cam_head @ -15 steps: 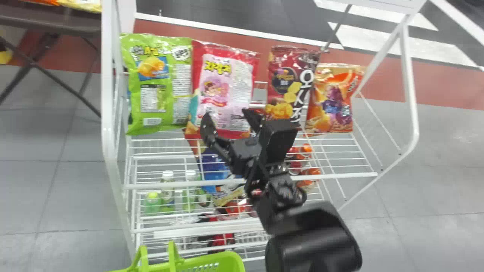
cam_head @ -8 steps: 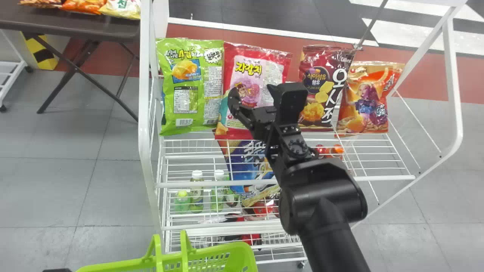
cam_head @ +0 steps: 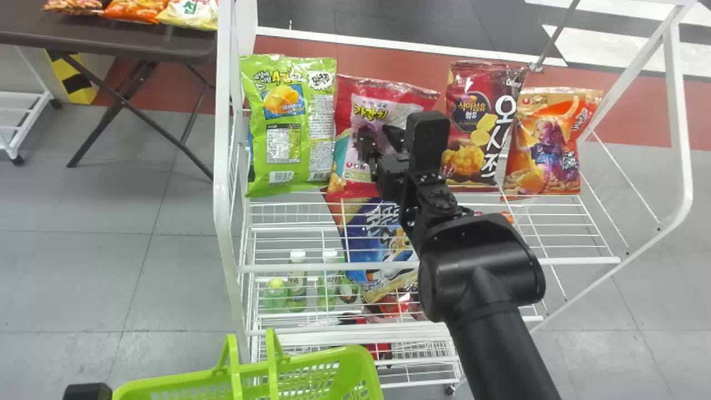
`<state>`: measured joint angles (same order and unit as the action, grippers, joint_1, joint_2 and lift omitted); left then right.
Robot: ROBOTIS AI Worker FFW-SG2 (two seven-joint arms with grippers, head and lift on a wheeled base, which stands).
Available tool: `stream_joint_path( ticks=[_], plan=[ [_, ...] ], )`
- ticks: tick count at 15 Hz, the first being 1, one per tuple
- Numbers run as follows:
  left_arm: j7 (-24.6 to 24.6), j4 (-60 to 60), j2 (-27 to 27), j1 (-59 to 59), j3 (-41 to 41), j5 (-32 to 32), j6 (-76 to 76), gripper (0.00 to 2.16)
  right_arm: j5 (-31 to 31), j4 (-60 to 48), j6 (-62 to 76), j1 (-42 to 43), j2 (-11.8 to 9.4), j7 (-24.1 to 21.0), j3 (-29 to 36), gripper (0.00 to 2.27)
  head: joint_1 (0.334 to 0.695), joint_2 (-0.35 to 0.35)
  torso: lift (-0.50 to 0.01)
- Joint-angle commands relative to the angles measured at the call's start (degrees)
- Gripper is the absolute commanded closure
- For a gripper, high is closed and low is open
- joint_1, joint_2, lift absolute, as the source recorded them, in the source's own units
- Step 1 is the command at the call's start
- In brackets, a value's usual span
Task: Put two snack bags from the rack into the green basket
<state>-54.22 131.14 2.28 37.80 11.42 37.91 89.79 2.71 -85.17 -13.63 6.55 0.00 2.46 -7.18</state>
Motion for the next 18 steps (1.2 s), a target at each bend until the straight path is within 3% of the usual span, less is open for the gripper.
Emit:
stream_joint_path(
  ticks=[1, 5, 9, 13, 16, 18],
  plan=[
    [0.0, 0.0, 0.0, 0.0, -0.3, 0.1, 0.2, 1.47, -0.2, -3.5, 0.1, -2.5, 0.1, 0.0, 0.2, 2.22, 0.695, -0.175, -0.006],
    [-0.2, 0.3, 0.0, 0.0, -0.9, 0.1, 0.2, 1.47, -2.1, -14.9, -1.3, -10.2, -1.9, -0.1, 0.2, 2.22, 0.695, -0.188, -0.006],
    [-0.1, 0.4, -0.1, 0.0, -1.2, 0.0, 0.2, 1.47, -6.2, -29.4, -7.2, -19.8, -6.3, -0.2, 1.3, 2.22, 0.695, -0.227, -0.006],
    [-0.1, 0.1, -0.1, -0.8, -1.6, -0.1, 0.2, 1.47, -14.1, -46.0, -20.1, -32.9, -10.2, 0.7, 6.6, 2.22, 0.695, -0.294, -0.006],
    [-0.2, -1.2, -0.3, -1.4, -1.9, -0.2, 0.2, 1.47, -22.0, -56.6, -26.9, -42.7, -10.5, 2.7, 12.5, 2.22, 0.695, -0.35, -0.006],
    [-0.4, -2.5, -0.4, -1.9, -2.4, -0.2, 0.2, 1.47, -32.3, -59.8, -32.2, -47.9, -9.9, 5.5, 17.8, 2.22, 0.695, -0.35, -0.006]
  ],
)
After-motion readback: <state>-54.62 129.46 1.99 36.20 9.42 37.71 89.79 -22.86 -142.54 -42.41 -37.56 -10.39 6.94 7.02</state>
